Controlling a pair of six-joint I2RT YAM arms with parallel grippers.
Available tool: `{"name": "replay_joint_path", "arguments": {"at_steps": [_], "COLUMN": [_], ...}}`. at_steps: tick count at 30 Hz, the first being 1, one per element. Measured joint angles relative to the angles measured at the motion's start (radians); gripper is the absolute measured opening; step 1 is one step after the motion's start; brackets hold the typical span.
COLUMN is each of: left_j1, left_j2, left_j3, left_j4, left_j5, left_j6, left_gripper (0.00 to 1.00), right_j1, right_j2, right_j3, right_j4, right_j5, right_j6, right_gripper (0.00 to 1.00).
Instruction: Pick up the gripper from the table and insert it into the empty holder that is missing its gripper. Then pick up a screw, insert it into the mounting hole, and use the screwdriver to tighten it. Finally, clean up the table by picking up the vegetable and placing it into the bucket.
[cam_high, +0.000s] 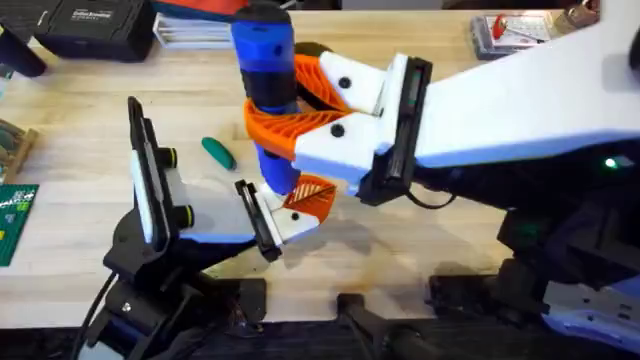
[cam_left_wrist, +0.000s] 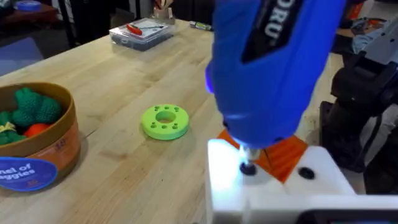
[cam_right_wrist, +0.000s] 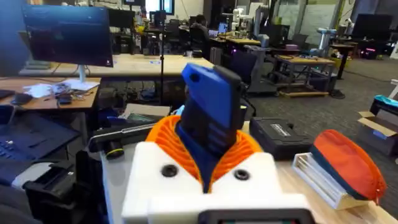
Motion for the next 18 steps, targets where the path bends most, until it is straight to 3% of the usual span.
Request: {"name": "replay_joint_path", "arguments": {"at_steps": [9,14,18], "left_j1": [0.0,0.0,0.0], "left_j2": [0.0,0.0,0.0], "left_j3": [0.0,0.0,0.001], "left_j4": [0.012,0.007,0.015], "left_j5": [-0.001,-0.005,-0.004], "left_j6": [0.0,-0.007,-0.003], "left_gripper": [0.006,0.006,0.006], "right_j1": [-0.018,-0.042,-0.046], "right_j2": [0.0,0.002,0.029], "right_j3": [0.001,0.101,0.185], "right_j4": [0.013,-0.195,-0.26], "right_j5": [-0.016,-0.032,-0.062], "right_j6": [0.001,0.001,-0.01], "right_gripper": [0.021,0.021,0.021]}}
